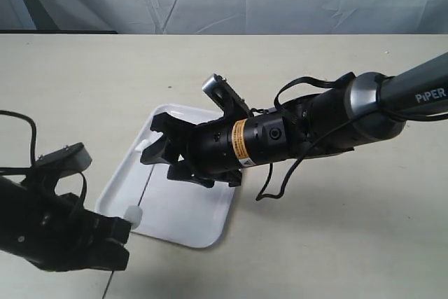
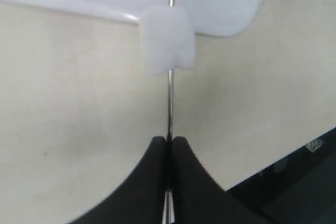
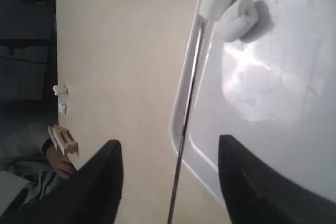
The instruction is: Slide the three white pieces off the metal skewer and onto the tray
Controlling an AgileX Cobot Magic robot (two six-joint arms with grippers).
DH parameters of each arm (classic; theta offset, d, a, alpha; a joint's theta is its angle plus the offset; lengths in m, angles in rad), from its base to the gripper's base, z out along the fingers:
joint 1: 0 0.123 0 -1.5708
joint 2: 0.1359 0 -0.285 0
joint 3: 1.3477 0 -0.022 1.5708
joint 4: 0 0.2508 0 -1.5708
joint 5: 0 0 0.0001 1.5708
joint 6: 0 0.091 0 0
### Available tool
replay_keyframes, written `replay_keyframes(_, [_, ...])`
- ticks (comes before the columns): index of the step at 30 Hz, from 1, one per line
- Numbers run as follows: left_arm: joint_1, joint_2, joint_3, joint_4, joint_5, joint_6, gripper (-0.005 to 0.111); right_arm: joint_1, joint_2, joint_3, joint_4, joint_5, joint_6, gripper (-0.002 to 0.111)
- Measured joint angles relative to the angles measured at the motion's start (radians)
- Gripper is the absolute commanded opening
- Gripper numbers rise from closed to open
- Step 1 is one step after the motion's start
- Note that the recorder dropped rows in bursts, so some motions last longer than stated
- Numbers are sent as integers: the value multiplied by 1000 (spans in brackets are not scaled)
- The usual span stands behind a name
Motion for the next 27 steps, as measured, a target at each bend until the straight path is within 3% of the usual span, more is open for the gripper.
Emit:
replay_keyframes(13, [0,85,-114,-8,11,15,0,0,0,0,-30,-43,44,52])
replay_keyframes(20, [0,125,-159,-17,11,36,0,0,0,0,-68,-58,44,31])
replay_keyframes(27, [0,129,-175,-25,-8,38,0,0,0,0,-75,-61,44,40])
